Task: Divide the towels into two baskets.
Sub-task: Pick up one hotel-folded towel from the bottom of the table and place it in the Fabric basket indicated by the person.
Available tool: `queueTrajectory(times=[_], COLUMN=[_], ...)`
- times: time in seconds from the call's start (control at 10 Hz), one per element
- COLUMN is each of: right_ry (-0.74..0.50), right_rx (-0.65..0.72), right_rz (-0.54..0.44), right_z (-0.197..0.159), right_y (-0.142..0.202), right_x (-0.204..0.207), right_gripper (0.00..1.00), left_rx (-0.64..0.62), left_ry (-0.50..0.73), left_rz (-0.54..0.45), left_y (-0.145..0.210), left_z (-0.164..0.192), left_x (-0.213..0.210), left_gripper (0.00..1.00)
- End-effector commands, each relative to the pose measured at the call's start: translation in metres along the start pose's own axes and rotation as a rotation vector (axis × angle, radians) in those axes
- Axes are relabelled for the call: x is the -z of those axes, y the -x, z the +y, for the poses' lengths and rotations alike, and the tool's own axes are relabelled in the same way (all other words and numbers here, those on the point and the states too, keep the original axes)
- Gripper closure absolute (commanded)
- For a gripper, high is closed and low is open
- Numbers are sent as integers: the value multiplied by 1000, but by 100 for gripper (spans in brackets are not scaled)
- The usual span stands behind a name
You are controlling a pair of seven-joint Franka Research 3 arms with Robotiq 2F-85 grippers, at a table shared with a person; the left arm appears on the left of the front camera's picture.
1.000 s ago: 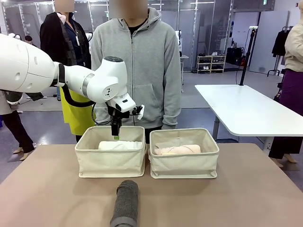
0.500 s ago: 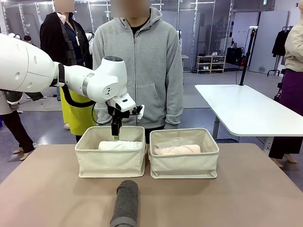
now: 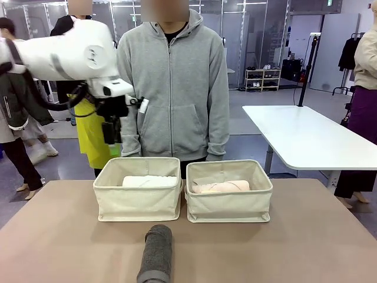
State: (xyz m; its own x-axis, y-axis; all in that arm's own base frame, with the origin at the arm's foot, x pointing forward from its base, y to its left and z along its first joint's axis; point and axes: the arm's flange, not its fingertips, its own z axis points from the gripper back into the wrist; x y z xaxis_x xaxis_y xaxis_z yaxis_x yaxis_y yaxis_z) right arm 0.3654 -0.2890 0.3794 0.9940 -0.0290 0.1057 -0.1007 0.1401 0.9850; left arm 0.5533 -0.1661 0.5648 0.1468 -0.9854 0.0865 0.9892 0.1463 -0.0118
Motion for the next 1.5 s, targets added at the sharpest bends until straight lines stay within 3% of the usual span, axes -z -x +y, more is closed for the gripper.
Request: queueTrajectory(times=[0.0,0.1,0.2,0.4,0.6,1.1,1.3,1.4], right_ry=[8,8,8,8,8,8,8,8], right_rx=[5,5,5,5,5,5,5,5], right_rz=[7,7,7,7,7,7,7,7], right_z=[4,4,4,4,4,4,4,4], right_y=[3,3,3,3,3,3,3,3], right_x=[3,3,3,3,3,3,3,3], right_gripper=[0,0,0,0,0,0,0,0], left_rx=[-215,-321,-388,-389,-449,-595,-791,-796], left_ry=[51,35,85,360,600,788,867,827], left_rz=[-126,-124,-204,-489,-621,-795,-830,-852], left_y=[41,68,96,197,296,410,458,475], left_z=[-36,-49,-63,-64,-25,46,37,13], left_x=[24,33,40,44,64,114,141,143], left_gripper=[0,0,0,0,0,0,0,0])
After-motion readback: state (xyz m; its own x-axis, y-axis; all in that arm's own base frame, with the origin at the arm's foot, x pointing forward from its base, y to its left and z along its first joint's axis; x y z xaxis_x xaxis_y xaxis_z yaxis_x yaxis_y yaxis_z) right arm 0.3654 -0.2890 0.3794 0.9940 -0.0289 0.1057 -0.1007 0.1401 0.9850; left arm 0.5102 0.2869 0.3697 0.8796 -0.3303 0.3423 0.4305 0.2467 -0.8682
